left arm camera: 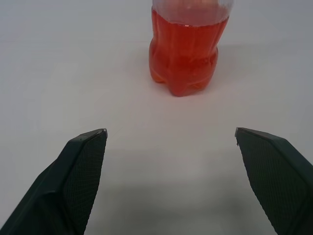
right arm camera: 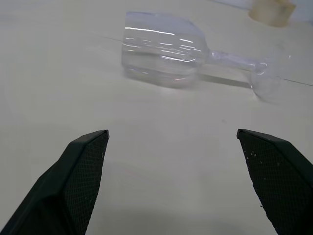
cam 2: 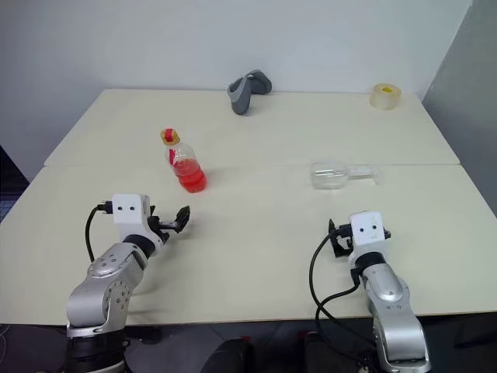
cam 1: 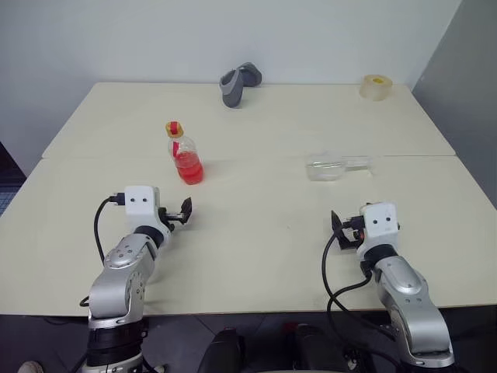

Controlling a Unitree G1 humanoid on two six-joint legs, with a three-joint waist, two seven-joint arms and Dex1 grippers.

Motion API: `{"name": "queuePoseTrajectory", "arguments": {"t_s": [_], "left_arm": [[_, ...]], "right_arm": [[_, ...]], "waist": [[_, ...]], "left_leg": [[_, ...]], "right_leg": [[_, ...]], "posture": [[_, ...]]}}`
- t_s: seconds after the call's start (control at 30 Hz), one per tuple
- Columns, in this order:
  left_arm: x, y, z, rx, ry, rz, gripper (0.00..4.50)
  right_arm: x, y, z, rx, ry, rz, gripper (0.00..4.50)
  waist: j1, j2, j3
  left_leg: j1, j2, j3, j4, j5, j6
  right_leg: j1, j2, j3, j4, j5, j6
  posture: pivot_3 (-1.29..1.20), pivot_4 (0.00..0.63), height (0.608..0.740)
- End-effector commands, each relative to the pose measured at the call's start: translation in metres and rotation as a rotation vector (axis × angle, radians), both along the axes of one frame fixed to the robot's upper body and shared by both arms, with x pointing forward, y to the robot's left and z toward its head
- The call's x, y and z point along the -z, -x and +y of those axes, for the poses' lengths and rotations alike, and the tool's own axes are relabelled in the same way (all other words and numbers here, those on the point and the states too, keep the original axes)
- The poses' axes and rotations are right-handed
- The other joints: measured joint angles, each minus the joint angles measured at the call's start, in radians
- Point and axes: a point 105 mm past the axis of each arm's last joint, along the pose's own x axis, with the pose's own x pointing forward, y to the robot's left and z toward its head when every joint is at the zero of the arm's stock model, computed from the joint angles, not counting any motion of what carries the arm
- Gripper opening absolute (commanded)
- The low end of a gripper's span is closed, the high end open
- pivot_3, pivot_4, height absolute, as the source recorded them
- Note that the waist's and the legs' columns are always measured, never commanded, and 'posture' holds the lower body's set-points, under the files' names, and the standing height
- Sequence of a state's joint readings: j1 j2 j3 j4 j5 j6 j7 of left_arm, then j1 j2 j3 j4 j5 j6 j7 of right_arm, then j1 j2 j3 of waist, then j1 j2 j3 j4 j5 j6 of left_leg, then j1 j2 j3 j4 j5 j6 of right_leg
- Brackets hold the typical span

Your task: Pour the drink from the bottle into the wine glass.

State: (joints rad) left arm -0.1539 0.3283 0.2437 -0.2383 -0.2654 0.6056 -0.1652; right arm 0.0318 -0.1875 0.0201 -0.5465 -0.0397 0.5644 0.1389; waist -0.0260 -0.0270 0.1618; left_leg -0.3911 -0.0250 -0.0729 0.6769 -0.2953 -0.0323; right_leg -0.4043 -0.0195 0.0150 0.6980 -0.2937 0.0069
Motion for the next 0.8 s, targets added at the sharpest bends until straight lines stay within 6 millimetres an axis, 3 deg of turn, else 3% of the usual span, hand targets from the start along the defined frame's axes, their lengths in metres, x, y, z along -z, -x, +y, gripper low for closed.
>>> {"name": "queuePoseTrajectory", "arguments": {"t_s": [0.03, 0.17, 0.4, 0.53, 0.8], "left_arm": [[-0.015, -0.002, 0.003, 0.008, -0.053, -0.065, 4.5], [-0.018, -0.01, 0.001, 0.052, -0.044, -0.089, 4.5], [-0.026, -0.022, -0.009, 0.132, -0.046, -0.129, 4.5], [-0.028, -0.024, -0.01, 0.143, -0.066, -0.142, 4.5], [-0.026, -0.035, -0.008, 0.11, -0.106, -0.173, 4.5]], "right_arm": [[-0.022, 0.001, 0.007, -0.073, -0.033, -0.07, 4.47], [-0.032, 0.007, 0.034, -0.332, -0.087, -0.075, 4.47], [-0.05, 0.025, 0.061, -0.768, -0.197, -0.033, 4.47], [-0.053, 0.027, 0.064, -0.832, -0.205, -0.023, 4.47], [-0.055, 0.017, 0.069, -0.8, -0.195, -0.055, 4.47]], "waist": [[0.0, 0.0, 0.0], [0.0, 0.0, 0.0], [0.0, 0.0, 0.0], [0.0, 0.0, 0.0], [0.002, 0.0, 0.0]], "left_leg": [[0.0, 0.0, 0.0, 0.0, 0.0, 0.0], [0.0, 0.0, 0.0, 0.0, 0.0, 0.0], [0.0, 0.0, 0.0, 0.0, -0.001, 0.001], [0.0, 0.0, -0.001, 0.0, -0.002, 0.004], [0.0, 0.0, -0.001, 0.001, -0.002, 0.003]], "right_leg": [[0.0, 0.0, 0.0, 0.0, 0.0, 0.0], [0.0, 0.0, 0.0, 0.0, 0.0, 0.0], [0.001, 0.0, -0.001, 0.0, 0.0, 0.0], [0.001, 0.0, -0.001, 0.0, 0.0, 0.0], [0.001, 0.0, -0.001, 0.0, 0.0, 0.0]], "posture": [[0.0, 0.15, 0.74], [0.0, 0.15, 0.74], [0.0, 0.15, 0.74], [0.0, 0.15, 0.74], [0.0, 0.15, 0.74]]}}
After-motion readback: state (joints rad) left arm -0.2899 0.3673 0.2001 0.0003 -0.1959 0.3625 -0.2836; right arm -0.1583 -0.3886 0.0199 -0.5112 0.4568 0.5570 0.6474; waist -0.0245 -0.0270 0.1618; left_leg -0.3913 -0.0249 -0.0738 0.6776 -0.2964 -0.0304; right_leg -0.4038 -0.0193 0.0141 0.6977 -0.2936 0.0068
